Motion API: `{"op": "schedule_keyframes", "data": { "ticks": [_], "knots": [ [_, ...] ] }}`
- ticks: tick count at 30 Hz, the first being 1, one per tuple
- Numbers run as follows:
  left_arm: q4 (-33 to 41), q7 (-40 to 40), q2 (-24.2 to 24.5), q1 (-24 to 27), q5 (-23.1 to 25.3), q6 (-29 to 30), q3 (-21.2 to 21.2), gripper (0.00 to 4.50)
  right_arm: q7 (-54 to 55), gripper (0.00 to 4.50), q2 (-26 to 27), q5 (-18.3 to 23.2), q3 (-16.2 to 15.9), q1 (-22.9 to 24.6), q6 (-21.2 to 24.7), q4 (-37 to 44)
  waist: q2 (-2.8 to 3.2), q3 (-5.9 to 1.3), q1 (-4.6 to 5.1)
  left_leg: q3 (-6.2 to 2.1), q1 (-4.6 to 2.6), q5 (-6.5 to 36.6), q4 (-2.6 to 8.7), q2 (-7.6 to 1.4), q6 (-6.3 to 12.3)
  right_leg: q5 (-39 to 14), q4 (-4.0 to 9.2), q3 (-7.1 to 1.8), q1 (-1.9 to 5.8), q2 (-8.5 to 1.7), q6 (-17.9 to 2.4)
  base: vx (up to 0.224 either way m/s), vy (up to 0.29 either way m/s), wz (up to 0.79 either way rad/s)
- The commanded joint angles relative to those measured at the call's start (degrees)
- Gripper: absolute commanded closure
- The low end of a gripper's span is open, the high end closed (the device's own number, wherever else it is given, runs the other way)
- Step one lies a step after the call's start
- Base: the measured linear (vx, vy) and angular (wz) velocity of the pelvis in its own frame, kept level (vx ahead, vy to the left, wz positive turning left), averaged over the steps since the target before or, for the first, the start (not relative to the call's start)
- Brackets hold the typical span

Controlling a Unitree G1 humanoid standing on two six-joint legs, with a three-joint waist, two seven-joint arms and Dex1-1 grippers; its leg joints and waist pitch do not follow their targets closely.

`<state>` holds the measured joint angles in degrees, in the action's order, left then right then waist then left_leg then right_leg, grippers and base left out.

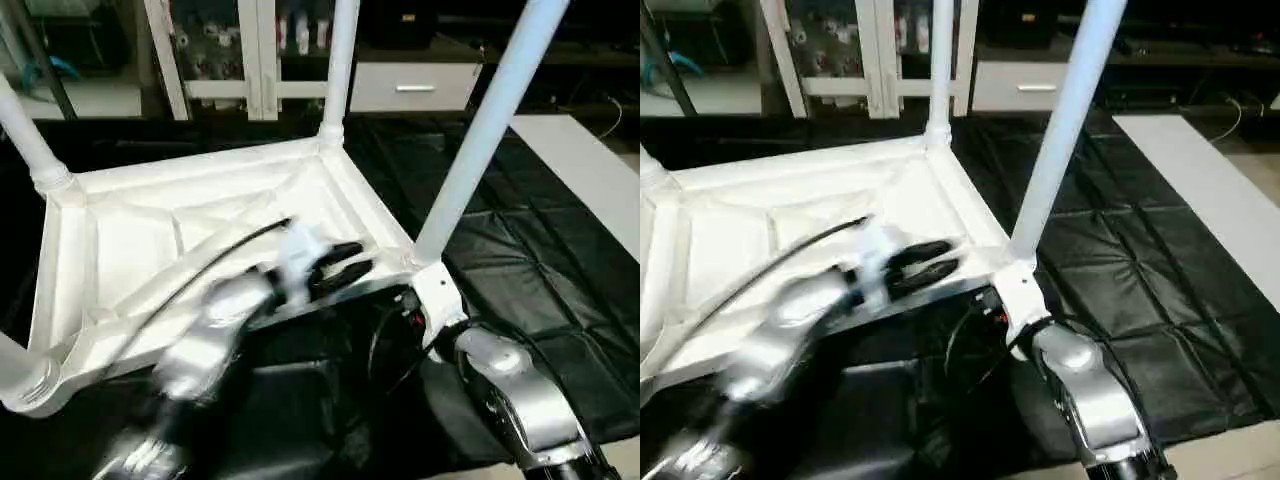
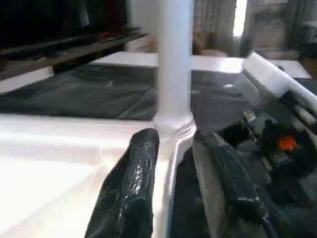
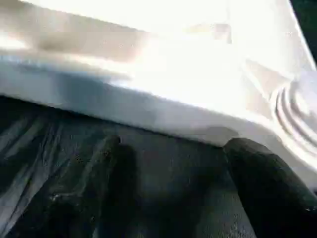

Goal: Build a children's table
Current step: Rotate leg to tighten

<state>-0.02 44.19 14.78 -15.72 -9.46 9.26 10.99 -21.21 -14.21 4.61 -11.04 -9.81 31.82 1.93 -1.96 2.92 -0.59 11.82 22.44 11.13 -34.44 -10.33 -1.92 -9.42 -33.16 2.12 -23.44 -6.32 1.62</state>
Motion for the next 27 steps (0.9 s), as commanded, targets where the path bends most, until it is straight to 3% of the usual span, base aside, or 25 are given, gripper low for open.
{"op": "schedule_keyframes", "data": {
  "ticks": [1,2,3,4,5,6,7,8,9,11,12,13,14,17,18,20,21,24,27],
  "knots": [
    [6.3,-0.8,1.1,1.1,-0.5,4.6,-1.2,2.85,-0.5,0.68,-0.4,0.2,0.6,-1.4,-0.2,-1.2,0.23,-3.20,0.02,-1.13,-1.83,14.5,5.39,-3.09,-1.10,-12.2,2.75,-1.44,1.61,-1.12,-11.1,0.000,0.000,0.00],
    [8.8,-0.8,2.2,2.2,-0.9,7.0,-1.5,2.85,-0.5,0.68,-0.6,-0.4,0.4,-2.3,-0.3,-2.4,-0.54,-3.10,0.11,-0.92,-2.05,15.3,5.25,-2.97,-1.42,-13.4,3.09,-1.56,1.28,-0.96,-10.6,0.000,0.000,0.00],
    [13.8,0.3,5.7,5.0,-1.4,11.2,-1.9,2.85,-0.2,0.68,-0.7,-1.9,-0.3,-5.2,-1.6,-7.5,-0.15,-3.19,-0.18,-1.18,-1.99,15.6,5.33,-2.90,-2.25,-14.3,2.72,-1.52,1.42,-1.17,-10.2,0.000,0.000,0.00],
    [13.8,0.3,5.7,5.0,-1.4,11.2,-1.9,2.85,-0.2,0.68,-0.7,-1.9,-0.3,-5.2,-1.6,-7.5,-0.10,-3.14,0.11,-1.38,-1.82,15.8,5.53,-3.00,-2.48,-14.6,2.61,-1.46,1.49,-1.26,-10.3,0.000,0.000,0.00],
    [17.1,0.1,8.1,7.3,-0.9,14.2,-2.2,2.85,0.1,0.68,-0.2,-2.9,-0.6,-8.0,-3.5,-12.4,-0.41,-2.86,0.41,-1.39,-1.54,17.5,5.59,-2.78,-3.15,-17.1,2.85,-1.42,1.39,-1.16,-9.4,0.000,0.000,0.00],
    [17.3,0.1,8.2,7.4,-0.9,14.4,-2.3,2.85,0.2,0.68,-0.1,-2.9,-0.7,-8.1,-3.6,-12.6,-0.34,-2.94,0.50,-1.43,-1.72,18.3,5.60,-2.80,-3.61,-17.9,2.93,-1.43,1.30,-1.19,-9.1,0.000,0.000,0.00],
    [20.1,0.2,10.6,9.9,-0.4,16.8,-2.2,2.85,1.0,0.68,1.2,-3.4,-0.4,-12.0,-5.7,-19.6,-0.43,-2.96,0.60,-1.32,-1.92,18.9,5.41,-2.67,-4.02,-18.4,3.12,-1.56,0.99,-1.11,-8.6,0.000,0.000,0.00],
    [22.1,0.0,12.0,11.6,-0.3,18.6,-2.2,2.85,1.6,0.68,2.1,-3.7,-0.1,-14.6,-7.0,-24.4,-0.48,-2.81,1.09,-1.62,-1.40,19.7,5.57,-2.52,-4.11,-19.6,3.11,-1.52,1.13,-1.22,-8.7,0.000,0.000,0.00],
    [23.2,-0.5,12.2,12.6,-0.2,19.3,-2.5,2.85,2.1,0.68,2.8,-4.1,-0.1,-16.8,-8.2,-28.3,-0.80,-2.93,1.22,-1.61,-1.35,20.1,5.47,-2.54,-4.21,-20.2,3.04,-1.46,1.18,-1.24,-8.7,0.000,0.000,0.00],
    [24.8,-2.2,11.3,13.6,-0.4,20.7,-3.3,2.85,2.8,0.68,3.7,-4.6,0.0,-20.4,-10.5,-34.5,-1.28,-3.01,1.05,-1.37,-1.97,20.3,5.11,-2.64,-4.31,-20.2,3.24,-1.66,0.62,-1.20,-8.7,0.000,0.000,0.00],
    [25.1,-3.1,10.7,13.9,-0.4,20.6,-3.8,2.85,2.9,0.68,4.3,-4.7,0.1,-22.1,-11.8,-37.3,-1.05,-2.96,0.93,-1.31,-2.05,20.5,4.99,-2.64,-4.31,-20.1,3.12,-1.73,0.31,-1.24,-9.0,0.000,0.000,0.00],
    [25.8,-4.7,10.1,14.5,0.1,21.1,-4.2,2.85,3.4,0.68,5.3,-4.8,0.2,-24.7,-13.6,-41.5,-1.40,-2.88,0.99,-1.38,-1.62,20.5,5.08,-2.56,-4.32,-20.3,3.12,-1.65,0.62,-1.16,-8.8,0.000,0.000,0.00],
    [26.3,-5.9,9.8,14.8,0.4,21.5,-4.4,2.85,3.7,0.68,6.0,-4.9,0.3,-26.4,-14.8,-44.3,-1.21,-2.90,0.96,-1.61,-1.38,20.7,5.24,-2.58,-4.62,-20.5,3.03,-1.54,0.84,-1.20,-8.6,0.000,0.000,0.00],
    [28.6,-11.0,7.5,16.5,1.8,22.9,-4.7,2.85,5.6,0.68,9.7,-3.9,2.7,-33.7,-20.0,-55.2,-1.34,-3.06,1.38,-1.86,-1.17,22.2,5.15,-2.75,-5.32,-21.0,2.87,-1.39,0.90,-1.38,-8.4,0.000,0.000,0.00],
    [28.8,-11.3,7.4,16.6,1.8,23.1,-4.7,2.85,5.8,0.68,10.0,-3.8,2.8,-34.2,-20.4,-55.9,-1.65,-3.05,1.34,-1.85,-1.15,22.1,5.16,-2.72,-5.27,-20.7,2.97,-1.34,0.90,-1.26,-8.3,0.000,0.000,0.00],
    [30.5,-13.5,6.3,17.8,2.1,24.4,-4.1,2.85,8.3,0.68,11.8,-3.5,4.5,-38.8,-24.1,-63.1,-1.45,-3.24,1.67,-1.77,-1.17,21.3,4.87,-2.84,-5.42,-18.7,2.50,-1.49,0.79,-1.32,-9.6,0.000,0.000,0.00],
    [31.5,-14.8,5.4,19.0,2.7,24.7,-3.3,2.85,10.5,0.68,12.9,-3.1,6.1,-41.9,-26.3,-67.7,-1.51,-3.16,1.62,-1.84,-0.91,20.9,4.99,-2.74,-5.26,-18.8,2.59,-1.37,1.12,-1.19,-9.5,0.000,0.000,0.00],
    [32.1,-16.2,4.2,20.2,3.4,24.6,-2.4,2.85,13.1,0.68,13.4,-2.5,7.9,-44.4,-27.7,-71.3,-1.51,-3.15,1.12,-1.45,-1.32,20.4,4.64,-2.71,-4.63,-17.8,2.62,-1.47,0.58,-0.91,-9.6,0.000,0.000,0.00],
    [32.6,-18.7,2.7,20.7,4.5,24.7,-1.1,2.85,16.0,0.68,13.2,-2.2,9.9,-46.4,-30.1,-74.5,-1.45,-3.32,0.46,-1.33,-1.41,18.4,4.63,-2.82,-4.43,-14.3,2.10,-1.30,0.75,-0.67,-10.0,0.000,0.000,0.00]
  ]
}}
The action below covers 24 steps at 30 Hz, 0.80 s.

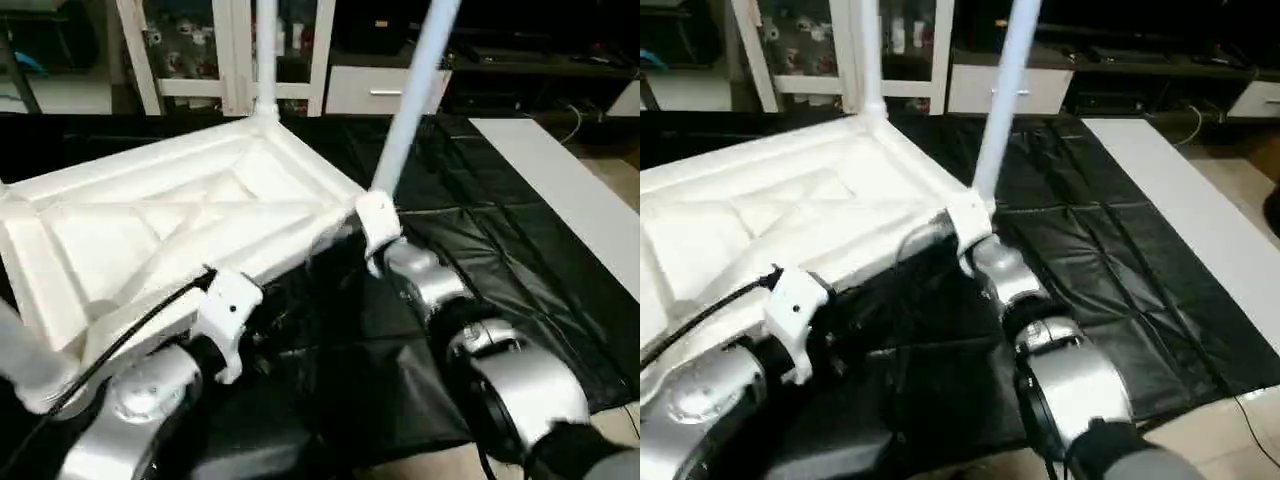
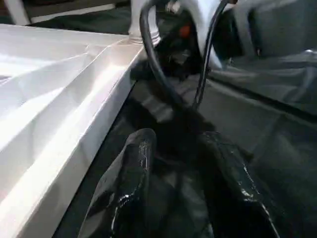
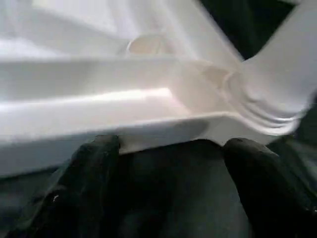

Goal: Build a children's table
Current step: Rotate leg to tighten

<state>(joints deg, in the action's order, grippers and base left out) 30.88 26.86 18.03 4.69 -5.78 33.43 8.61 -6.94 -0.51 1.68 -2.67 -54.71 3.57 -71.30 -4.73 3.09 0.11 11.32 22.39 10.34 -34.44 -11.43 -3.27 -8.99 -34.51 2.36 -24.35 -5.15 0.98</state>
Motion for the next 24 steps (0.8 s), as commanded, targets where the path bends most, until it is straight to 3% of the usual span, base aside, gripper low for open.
{"op": "schedule_keyframes", "data": {
  "ticks": [1,2,3,4,5,8,9,11,13,15,16,17,18,19,20,21,22,23,24],
  "knots": [
    [1.7,-2.7,-1.5,0.2,1.3,0.3,1.4,2.85,2.6,0.68,-0.9,1.4,2.8,-2.0,-3.6,-1.8,1.28,-3.49,-0.51,-0.76,-1.37,18.7,4.61,-1.76,-3.06,-14.1,3.30,-1.49,1.69,-1.80,-9.5,0.000,0.000,0.00],
    [1.8,-3.6,-2.0,0.3,1.6,0.1,1.5,2.85,3.0,0.68,-1.1,1.7,3.8,-2.5,-4.9,-2.6,0.84,-3.55,-0.71,-0.62,-1.37,18.1,4.52,-1.72,-2.92,-13.4,3.29,-1.47,1.77,-1.70,-9.4,0.000,0.000,0.00],
    [1.8,-3.7,-2.1,0.3,1.6,0.1,1.5,2.85,3.0,0.68,-1.2,1.8,3.9,-2.5,-5.1,-2.6,0.88,-3.53,-0.76,-0.60,-1.29,18.0,4.55,-1.72,-2.79,-13.3,3.21,-1.51,1.83,-1.72,-9.4,0.000,0.000,0.00],
    [2.0,-4.7,-2.8,0.8,1.6,-0.4,1.2,2.85,1.2,0.68,-1.6,3.5,6.5,-2.8,-7.4,-3.2,1.42,-3.59,-0.81,-0.56,-1.39,18.0,4.50,-1.68,-2.71,-13.0,3.16,-1.54,1.79,-1.70,-9.2,0.000,0.000,0.00],
    [2.0,-4.9,-2.9,1.0,1.5,-0.6,0.9,2.85,-0.2,0.68,-1.7,4.1,7.2,-2.7,-8.1,-3.2,1.17,-3.54,-0.82,-0.55,-1.43,18.5,4.47,-1.66,-2.48,-13.2,3.28,-1.46,1.71,-1.56,-9.0,0.000,0.000,0.00],
    [1.4,-5.2,-3.6,1.4,0.3,-2.6,-1.5,2.85,-5.5,0.68,-2.9,5.0,7.5,-0.9,-10.7,-1.7,1.63,-3.63,-0.84,-0.57,-1.34,18.5,4.43,-1.61,-2.02,-12.2,3.21,-1.41,1.86,-1.40,-9.3,0.000,0.000,0.00],
    [1.1,-4.7,-3.5,1.7,-0.6,-4.3,-2.6,2.85,-8.8,0.68,-3.5,5.6,7.6,0.7,-11.8,0.1,2.50,-3.66,-0.93,-0.63,-1.47,18.6,4.41,-1.61,-2.08,-11.7,3.15,-1.43,1.84,-1.41,-9.5,0.000,0.000,0.00],
    [0.8,-4.3,-3.4,2.0,-1.1,-5.6,-3.3,2.85,-11.3,0.68,-4.1,6.0,7.6,2.0,-12.9,1.6,1.86,-3.67,-0.85,-0.55,-1.38,19.2,4.39,-1.62,-1.49,-11.3,3.36,-1.37,1.98,-1.24,-9.7,0.000,0.000,0.00],
    [0.4,-3.7,-3.2,2.9,-1.9,-7.7,-4.7,2.85,-15.4,0.68,-5.0,6.9,7.7,5.2,-14.1,6.3,2.80,-3.75,-0.97,-0.67,-1.40,18.8,4.39,-1.61,-1.42,-10.4,3.15,-1.39,2.10,-1.35,-10.4,0.000,0.000,0.00],
    [-0.2,-3.5,-2.8,3.6,-2.2,-9.2,-5.9,2.85,-18.2,0.68,-5.7,8.2,7.6,8.4,-13.1,12.2,2.46,-3.66,-0.94,-0.57,-1.28,19.0,4.39,-1.58,-0.90,-10.2,3.47,-1.36,2.22,-1.22,-10.5,0.000,0.000,0.00],
    [-0.9,-3.0,-2.3,4.2,-2.6,-10.3,-7.2,2.85,-21.3,0.68,-6.7,9.9,6.8,13.1,-10.6,21.4,2.41,-3.77,-0.90,-0.68,-1.20,18.2,4.40,-1.66,-0.17,-9.7,3.24,-1.37,2.42,-1.19,-10.7,0.000,0.000,0.00],
    [-1.3,-2.4,-2.0,4.7,-3.4,-10.8,-8.2,2.66,-23.2,0.68,-7.5,11.3,6.0,17.1,-7.8,29.4,2.79,-3.64,-1.40,-0.52,-1.52,17.8,4.34,-1.65,0.29,-9.6,3.56,-1.55,2.32,-1.10,-9.7,0.000,0.000,0.00],
    [-1.3,-2.4,-2.0,4.7,-3.4,-10.8,-8.2,2.55,-23.2,0.68,-7.5,11.3,6.0,17.1,-7.8,29.4,2.60,-3.45,-1.25,-0.71,-1.30,17.7,4.60,-1.62,0.34,-10.1,3.55,-1.50,2.53,-0.98,-9.5,0.000,0.000,0.00],
    [-0.8,-1.3,-2.1,5.5,-5.0,-11.4,-9.0,2.55,-24.2,0.68,-8.5,12.6,4.9,21.0,-4.9,36.9,2.66,-3.51,-1.44,-0.77,-1.27,18.1,4.71,-1.70,0.12,-11.3,3.52,-1.42,2.66,-1.09,-9.5,0.000,0.000,0.00],
    [-0.3,-0.1,-2.3,6.4,-6.6,-11.4,-9.5,2.47,-24.9,0.68,-9.4,13.9,3.8,24.4,-2.1,43.7,3.45,-3.27,-1.67,-0.81,-1.55,19.5,4.86,-1.72,-0.79,-13.6,3.84,-1.54,2.24,-1.01,-9.1,0.000,0.000,0.00],
    [0.6,1.4,-2.6,8.1,-8.7,-12.2,-10.0,2.47,-26.0,0.68,-10.8,15.1,2.3,29.0,0.8,51.8,3.25,-3.06,-1.87,-0.81,-1.47,20.5,5.01,-1.54,-0.87,-15.4,4.32,-1.50,2.47,-0.88,-8.2,0.000,0.000,0.00],
    [0.8,1.6,-2.6,8.3,-9.0,-12.4,-10.0,2.47,-26.1,0.68,-11.0,15.2,2.0,29.5,1.1,52.8,3.48,-3.05,-2.05,-0.85,-1.78,22.5,5.07,-1.74,-1.51,-17.7,4.61,-1.70,2.13,-1.00,-7.2,0.000,0.000,0.00],
    [1.5,1.9,-3.2,9.7,-10.0,-13.6,-10.5,2.22,-26.7,0.68,-11.9,15.2,1.0,31.7,1.9,56.1,3.38,-3.12,-1.89,-1.05,-1.39,23.0,5.28,-1.68,-1.72,-19.1,4.62,-1.61,2.35,-1.00,-6.9,0.000,0.000,0.00],
    [1.9,1.8,-3.5,11.3,-10.2,-15.7,-11.1,2.11,-27.5,0.68,-12.7,15.2,0.2,33.9,2.8,59.2,3.41,-3.16,-1.79,-0.96,-1.42,23.5,5.18,-1.69,-1.81,-19.8,4.73,-1.72,2.10,-1.03,-6.8,0.000,0.000,0.00]
  ]
}}
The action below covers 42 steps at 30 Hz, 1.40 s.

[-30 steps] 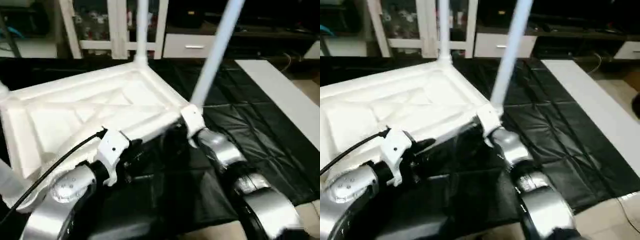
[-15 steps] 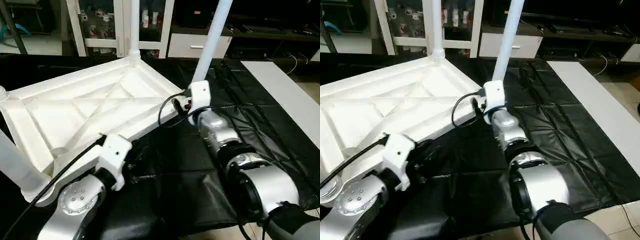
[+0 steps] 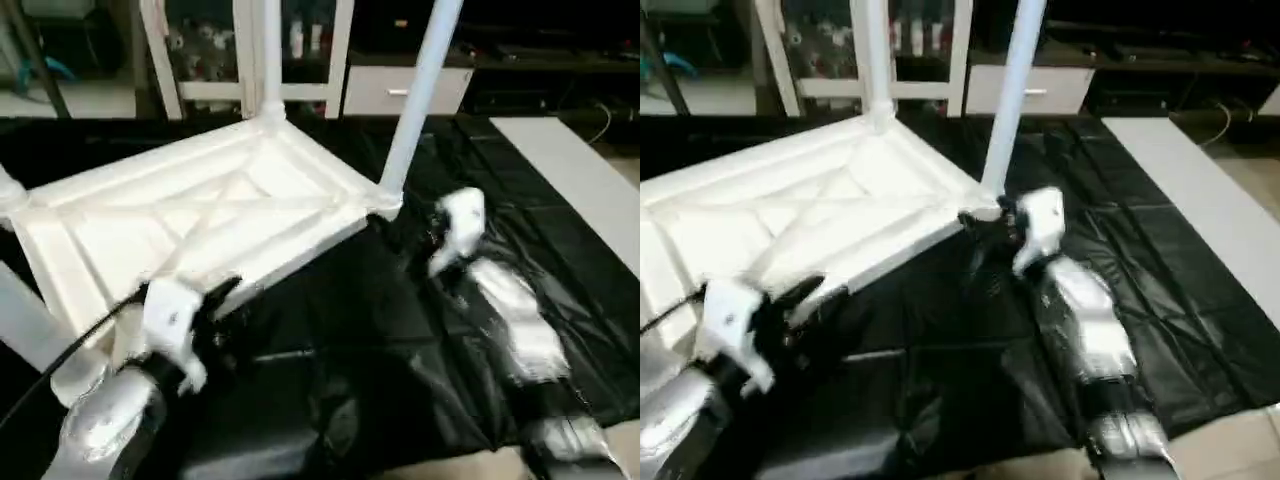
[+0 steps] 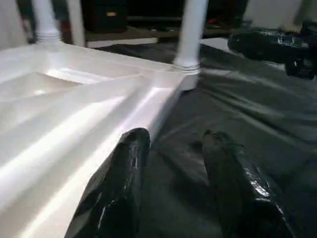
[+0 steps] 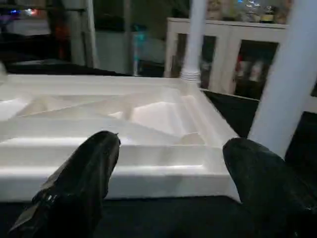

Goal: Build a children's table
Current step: Rotate leg to tighten, then rotate table base

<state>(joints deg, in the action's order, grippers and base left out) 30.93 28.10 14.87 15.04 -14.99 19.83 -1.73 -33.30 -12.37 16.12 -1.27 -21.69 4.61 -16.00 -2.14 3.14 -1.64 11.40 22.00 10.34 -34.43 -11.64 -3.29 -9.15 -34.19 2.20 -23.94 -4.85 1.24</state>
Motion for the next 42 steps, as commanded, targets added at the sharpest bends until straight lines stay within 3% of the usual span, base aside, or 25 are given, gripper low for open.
{"op": "schedule_keyframes", "data": {
  "ticks": [1,3,8,12,16,18,19,20,21,22,23,24,25,26,27,28,29,31,32,33,34,35,36,38,42],
  "knots": [
    [1.9,0.5,-0.4,1.6,-0.9,-3.3,-1.0,2.08,-1.5,0.68,-1.1,0.8,-1.5,1.8,2.2,5.2,0.87,-3.19,0.02,-1.04,-1.14,24.3,5.12,-1.51,-1.75,-21.0,4.71,-1.61,1.44,-1.37,-6.7,0.000,0.000,0.00],
    [1.9,-1.1,-1.1,6.7,1.0,-11.8,-3.3,2.02,-2.7,0.68,-2.3,1.0,-2.6,7.4,6.1,13.3,0.85,-2.82,-0.07,-1.16,-1.11,26.5,5.19,-1.54,-1.77,-25.7,5.48,-1.65,1.22,-1.46,-5.0,0.000,0.000,0.00],
    [3.9,-5.4,-5.5,10.9,2.8,-18.3,-6.4,1.58,-0.8,0.68,-2.9,2.1,-3.4,10.9,11.0,19.6,0.45,-2.35,0.14,-1.69,-1.55,30.2,5.10,-1.38,-2.70,-34.5,6.70,-1.29,0.28,-1.23,-1.3,0.000,0.000,0.00],
    [5.8,-7.1,-7.2,13.5,4.8,-22.0,-6.7,1.24,-0.3,0.68,-3.3,2.5,-3.9,12.2,12.5,21.9,0.48,-2.19,0.46,-2.22,-1.49,32.3,5.32,-1.38,-3.21,-36.8,7.20,-0.70,0.45,-1.27,0.3,0.000,0.000,0.00],
    [5.9,-13.1,-12.4,19.2,9.0,-32.3,-8.4,1.02,-0.2,0.68,-3.4,2.2,-3.5,13.5,14.7,24.2,0.63,-1.83,0.92,-2.71,-1.89,35.7,5.41,-1.24,-3.42,-38.3,8.37,0.32,0.41,-1.00,0.9,-0.013,0.009,-0.02],
    [5.9,-13.6,-13.0,20.8,10.3,-34.4,-8.2,0.78,-0.2,0.68,-3.4,2.3,-3.3,13.6,15.1,24.5,1.25,-1.41,1.58,-3.42,-2.13,40.0,6.35,-1.67,-3.60,-36.4,8.68,1.54,1.15,-0.71,0.4,0.000,0.000,0.00],
    [5.8,-15.4,-15.6,22.8,11.9,-37.0,-8.0,0.76,0.0,0.68,-3.7,2.3,-3.4,13.9,15.6,25.1,1.32,-1.11,2.31,-3.59,-2.67,43.7,6.90,-1.92,-3.81,-34.8,9.05,2.81,1.40,-0.10,0.1,0.000,0.000,0.00],
    [5.7,-16.4,-16.7,23.5,12.6,-38.1,-8.1,0.69,0.2,0.68,-3.8,2.4,-3.5,14.1,15.9,25.4,1.46,-0.72,2.63,-3.73,-2.28,46.7,8.10,-2.56,-3.93,-32.1,8.43,3.69,2.57,0.26,-0.4,-0.061,0.022,-0.05],
    [5.6,-17.7,-17.9,24.0,13.7,-39.5,-8.6,0.58,0.4,0.68,-4.0,2.5,-3.5,14.2,16.1,25.7,1.78,-0.36,2.44,-3.68,-1.36,48.4,9.54,-3.25,-4.14,-29.5,6.48,3.85,3.82,0.38,-1.2,-0.061,0.022,-0.05],
    [5.6,-18.8,-18.8,24.3,14.6,-40.5,-9.1,0.46,0.4,0.68,-4.0,2.5,-3.5,14.3,16.2,25.8,2.22,0.43,0.87,-2.30,2.50,53.6,14.30,-5.40,-4.42,-23.1,-2.49,4.15,7.50,0.82,-2.7,-0.106,-0.001,0.00],
    [5.4,-21.0,-20.7,25.1,15.6,-42.0,-9.8,0.39,0.5,0.68,-4.1,2.5,-3.4,14.4,16.6,26.1,1.82,0.41,-3.55,1.70,5.35,52.7,14.24,-4.94,-3.41,-18.7,-8.50,2.33,8.35,0.77,-2.1,-0.107,-0.048,0.15],
    [5.3,-21.9,-21.5,25.6,16.3,-42.8,-10.3,0.36,0.4,0.68,-4.1,2.5,-3.3,14.5,16.7,26.2,-1.70,-0.31,-2.87,2.32,-1.75,42.3,6.94,-2.74,-4.69,-45.4,-1.59,-2.02,0.94,-0.59,3.5,-0.107,-0.048,0.15],
    [5.3,-22.4,-21.8,25.8,16.8,-43.1,-10.5,0.34,0.4,0.68,-4.1,2.6,-3.3,14.4,16.7,26.2,-4.09,-1.11,-1.57,0.76,-6.41,30.5,-3.79,0.12,-3.76,-61.1,7.28,-2.22,-5.03,-3.39,6.4,0.024,-0.132,0.13],
    [5.1,-23.2,-22.3,26.4,17.5,-44.1,-10.6,0.26,0.4,0.68,-4.0,2.5,-3.3,14.4,16.9,26.2,-1.81,-0.43,-1.86,-4.78,-2.69,7.8,-7.27,2.06,-0.22,-70.8,9.92,-8.05,-2.54,-7.99,2.8,0.030,-0.080,-0.02],
    [5.0,-23.6,-22.6,26.6,17.6,-44.3,-10.8,0.12,0.4,0.68,-4.0,2.5,-3.2,14.2,16.9,26.1,-1.74,-0.80,-1.48,-5.35,-1.60,5.3,-7.14,1.97,-0.58,-67.9,8.77,-6.88,-0.73,-7.91,2.1,0.030,-0.080,-0.02],
    [4.7,-24.6,-23.2,26.8,17.7,-44.7,-11.2,0.12,0.4,0.68,-4.0,2.5,-3.1,13.9,16.9,25.8,-1.52,-0.61,-2.17,-5.91,-1.83,8.6,-4.58,0.84,-2.01,-62.0,7.29,-5.87,0.39,-7.42,0.7,0.000,0.000,0.00],
    [4.4,-25.1,-23.4,26.8,17.9,-44.9,-11.4,0.12,0.4,0.68,-3.9,2.5,-3.1,13.8,16.8,25.7,-0.94,-1.54,-1.82,-5.42,-2.64,20.8,2.15,-1.24,-4.50,-31.6,1.91,-2.85,0.95,-0.63,-2.8,-0.065,0.021,0.18],
    [3.4,-26.4,-23.8,25.8,17.7,-44.9,-12.9,0.12,0.5,0.68,-3.8,2.4,-3.1,13.5,16.9,25.4,0.49,-1.39,-1.39,-5.00,-2.56,26.3,4.09,-1.81,-3.33,-20.2,2.30,-2.72,1.92,-0.91,-5.8,-0.070,0.015,0.18],
    [2.8,-25.2,-22.4,24.8,16.9,-43.9,-12.7,0.12,0.5,0.68,-3.8,2.4,-3.0,13.4,16.9,25.4,0.89,-1.02,-0.86,-4.85,-2.59,29.9,4.56,-1.84,-3.58,-22.7,3.16,-2.63,2.03,-1.28,-6.3,-0.054,0.023,0.06],
    [2.3,-24.5,-21.4,23.8,16.6,-43.2,-12.6,0.12,0.6,0.68,-3.9,2.6,-3.0,13.5,17.0,25.4,0.23,-1.19,-0.48,-4.75,-2.34,30.1,4.47,-1.68,-3.55,-23.9,3.47,-2.61,2.39,-1.41,-6.1,-0.054,0.023,0.06],
    [1.8,-23.7,-20.5,22.4,14.9,-42.5,-12.4,0.12,0.7,0.68,-3.9,2.7,-3.0,13.5,17.1,25.5,0.62,-0.81,-0.52,-4.91,-2.25,31.6,4.79,-1.56,-3.93,-26.2,3.68,-2.64,2.27,-1.56,-5.6,0.000,0.000,0.00],
    [1.6,-23.1,-19.7,21.4,13.7,-41.5,-12.0,0.12,0.7,0.68,-3.9,2.7,-2.9,13.5,17.1,25.4,0.45,-0.48,-0.20,-5.10,-2.58,35.3,4.72,-1.17,-4.64,-33.0,4.75,-2.55,1.76,-1.95,-3.5,0.000,0.000,0.00],
    [1.1,-22.3,-17.7,19.0,11.5,-39.9,-11.7,0.12,0.8,0.68,-3.8,2.7,-2.8,13.3,17.0,25.0,0.43,-0.71,-0.14,-5.32,-2.73,35.6,4.65,-1.08,-4.86,-34.2,4.83,-2.53,1.86,-2.22,-2.9,0.000,0.000,0.00],
    [-0.4,-21.2,-14.9,15.6,8.5,-36.9,-12.1,0.12,0.7,0.68,-3.7,2.6,-2.6,13.1,16.7,24.2,0.40,-1.10,0.10,-5.47,-2.57,34.3,4.66,-0.74,-4.61,-33.8,4.93,-2.46,2.05,-2.29,-2.3,0.000,0.000,0.00],
    [-4.4,-19.1,-10.6,10.5,5.6,-33.8,-14.2,0.12,0.9,0.68,-3.5,2.4,-2.5,12.7,16.3,23.4,0.62,-1.37,0.58,-5.48,-1.40,29.6,5.32,-0.95,-4.81,-26.3,4.22,-2.26,3.26,-2.34,-4.0,0.000,0.000,0.00]
  ]
}}
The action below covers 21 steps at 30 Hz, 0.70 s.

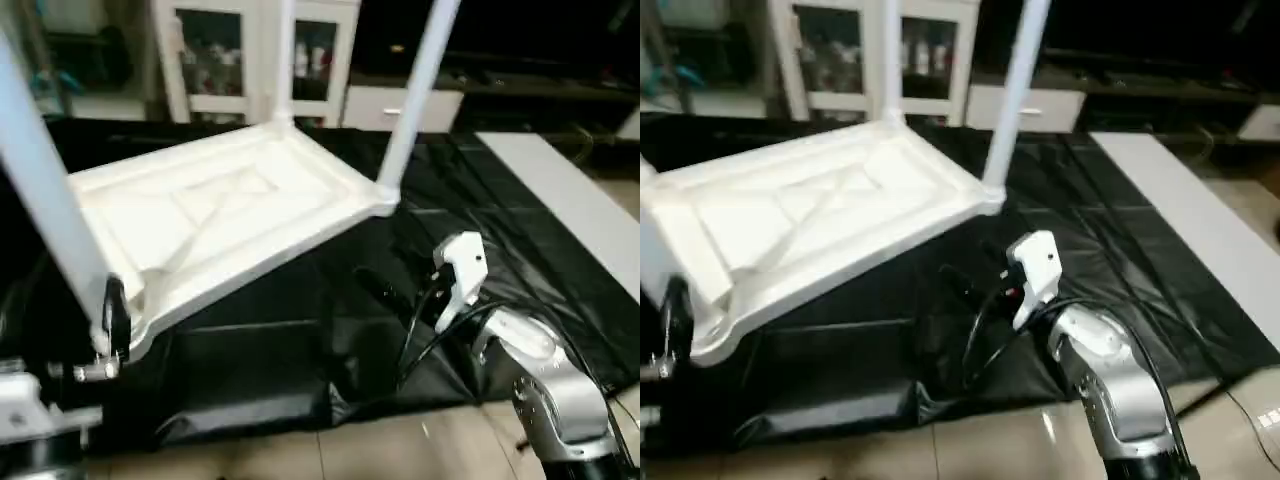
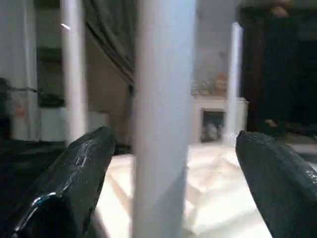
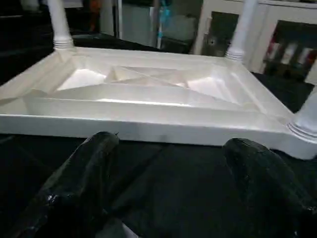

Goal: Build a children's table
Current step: Rotate table base

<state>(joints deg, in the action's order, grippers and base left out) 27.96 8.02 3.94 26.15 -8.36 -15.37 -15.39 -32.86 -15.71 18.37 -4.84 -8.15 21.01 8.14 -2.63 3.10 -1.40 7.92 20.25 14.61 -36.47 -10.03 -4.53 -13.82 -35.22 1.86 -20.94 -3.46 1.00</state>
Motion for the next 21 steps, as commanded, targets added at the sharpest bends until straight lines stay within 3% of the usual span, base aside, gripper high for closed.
{"op": "schedule_keyframes", "data": {
  "ticks": [1,3,5,8,9,10,11,14,17,20,21],
  "knots": [
    [-3.3,1.2,1.7,-3.0,-0.8,2.4,-1.8,0.12,0.6,0.68,-0.1,0.1,1.1,-1.2,-0.1,-0.9,1.13,-1.61,0.36,-1.91,0.44,23.1,7.33,-2.61,-3.56,-19.2,5.01,-2.02,0.50,-3.84,-4.3,0.000,0.000,0.00],
    [-7.1,1.7,4.3,-7.4,-2.9,5.5,-4.0,0.12,0.5,0.68,-0.1,0.0,1.0,-1.5,-0.1,-1.0,1.40,-1.77,0.17,-1.50,-0.17,21.4,7.09,-2.53,-3.40,-16.4,4.93,-2.14,0.06,-3.65,-5.2,0.000,0.000,0.00],
    [-9.4,2.4,6.6,-9.7,-3.8,7.3,-5.0,0.12,-0.1,0.68,-0.3,0.2,0.7,-1.7,0.1,-0.8,1.19,-1.92,-0.03,-1.09,-0.66,20.6,6.88,-2.51,-2.99,-16.4,4.89,-2.38,-0.24,-3.59,-5.9,0.000,0.000,0.00],
    [-10.9,3.1,8.8,-11.0,-5.6,9.0,-5.0,0.12,-1.1,0.68,-0.8,0.2,0.2,-1.8,0.3,-0.6,1.24,-2.28,-0.19,-0.94,-0.07,16.3,6.83,-2.83,-2.71,-12.3,4.33,-2.35,0.29,-3.74,-7.3,0.017,-0.005,-0.01],
    [-11.1,4.4,9.6,-11.7,-7.5,10.2,-4.8,0.12,-2.2,0.68,-1.5,0.3,-0.2,-1.8,0.3,-0.4,1.06,-2.57,-0.36,-0.61,-0.27,13.9,6.44,-2.73,-2.39,-9.4,4.09,-2.46,0.17,-3.68,-8.0,0.051,-0.014,-0.04],
    [-11.2,4.8,9.8,-12.0,-8.1,10.5,-4.8,0.12,-2.5,0.68,-1.7,0.3,-0.3,-1.8,0.3,-0.4,1.27,-2.74,-0.49,-0.57,-0.29,12.1,6.38,-2.76,-2.17,-7.2,3.84,-2.47,0.24,-3.64,-8.5,0.076,-0.022,0.01],
    [-11.4,6.8,10.9,-12.8,-10.1,12.0,-4.5,0.12,-3.9,0.68,-2.5,0.6,-0.8,-1.7,0.6,-0.3,1.37,-3.15,-0.70,-0.37,-0.22,7.1,5.96,-2.74,-1.87,-0.2,3.10,-2.38,0.57,-3.53,-9.7,0.089,-0.024,0.02],
    [-10.5,14.6,14.0,-13.4,-15.5,17.1,-1.9,0.12,-7.7,0.68,-4.6,1.8,-1.4,-1.2,1.6,0.0,1.44,-3.47,-1.50,0.24,-0.49,0.2,5.51,-2.39,-0.89,9.9,2.29,-2.00,0.73,-2.99,-11.3,0.055,-0.013,0.01],
    [-10.2,25.3,19.1,-13.6,-18.1,20.9,3.4,0.12,-13.8,0.68,-8.6,3.5,-2.2,-0.4,2.7,1.2,1.59,-3.16,-1.94,0.54,-0.72,3.2,5.85,-2.59,-0.01,6.0,2.64,-1.98,0.71,-3.01,-11.6,0.000,0.000,0.00],
    [-11.9,31.6,21.6,-18.7,-20.2,25.0,8.1,0.12,-20.2,0.68,-11.9,9.5,-1.0,1.1,6.5,5.4,2.25,-2.84,-2.34,0.52,-0.76,7.2,6.32,-2.92,-0.04,0.9,2.83,-2.18,0.78,-3.34,-11.8,0.000,0.000,0.00],
    [-12.8,33.0,21.7,-20.8,-19.9,25.7,9.7,0.12,-21.2,0.68,-12.5,10.7,-0.7,1.4,7.2,6.3,2.18,-2.74,-2.46,0.67,-0.93,8.3,6.41,-2.89,-0.14,-0.6,3.16,-2.20,0.68,-3.27,-11.5,0.000,0.000,0.00]
  ]
}}
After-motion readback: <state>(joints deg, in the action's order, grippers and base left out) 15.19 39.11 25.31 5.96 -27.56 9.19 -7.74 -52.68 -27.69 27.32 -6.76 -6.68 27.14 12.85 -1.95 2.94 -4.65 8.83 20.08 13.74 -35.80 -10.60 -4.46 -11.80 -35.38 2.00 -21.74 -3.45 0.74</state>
